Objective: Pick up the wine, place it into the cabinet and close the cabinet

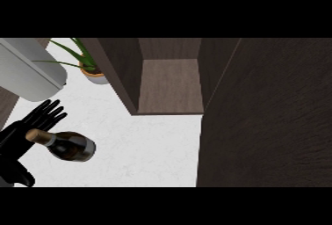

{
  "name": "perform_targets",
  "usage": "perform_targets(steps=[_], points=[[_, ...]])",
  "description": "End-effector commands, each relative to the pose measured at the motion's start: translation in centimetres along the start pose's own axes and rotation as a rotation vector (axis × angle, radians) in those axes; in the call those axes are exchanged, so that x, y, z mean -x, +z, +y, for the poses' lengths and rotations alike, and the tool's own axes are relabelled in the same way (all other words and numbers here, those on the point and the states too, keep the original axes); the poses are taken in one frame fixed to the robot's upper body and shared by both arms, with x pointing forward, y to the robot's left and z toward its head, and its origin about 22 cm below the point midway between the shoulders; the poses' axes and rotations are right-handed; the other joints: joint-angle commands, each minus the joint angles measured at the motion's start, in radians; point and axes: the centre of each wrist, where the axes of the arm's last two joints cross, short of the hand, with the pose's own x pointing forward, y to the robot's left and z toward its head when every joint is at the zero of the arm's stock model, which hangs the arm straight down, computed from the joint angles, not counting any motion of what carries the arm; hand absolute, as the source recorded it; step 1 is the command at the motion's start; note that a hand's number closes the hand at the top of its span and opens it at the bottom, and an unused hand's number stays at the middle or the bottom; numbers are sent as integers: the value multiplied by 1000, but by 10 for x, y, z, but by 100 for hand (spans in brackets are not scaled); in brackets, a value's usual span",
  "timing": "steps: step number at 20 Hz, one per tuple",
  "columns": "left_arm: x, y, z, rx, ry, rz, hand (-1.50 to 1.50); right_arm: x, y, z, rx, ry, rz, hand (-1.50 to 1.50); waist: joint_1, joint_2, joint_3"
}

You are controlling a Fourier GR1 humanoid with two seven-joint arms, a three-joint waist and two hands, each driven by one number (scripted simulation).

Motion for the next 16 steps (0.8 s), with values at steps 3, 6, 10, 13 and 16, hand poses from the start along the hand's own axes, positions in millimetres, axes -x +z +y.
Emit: perform_targets(steps=[3,6,10,13,16], points=[[28,-9,-9,61,38,-32,-150,-30,31,4,-37,-38,-72,-150,-10,0,-1],[29,3,-2,73,28,-28,-150,-17,24,8,-33,-43,-65,-150,-4,1,-1],[30,-11,-6,78,8,-9,-150,-22,16,12,-24,-67,-65,-150,1,0,-1],[47,5,-6,58,36,-1,-150,-26,18,2,-37,-51,-75,-150,-5,1,-1],[52,-12,-13,54,16,-5,-150,-18,25,-1,-47,-43,-66,-150,-9,1,0]])
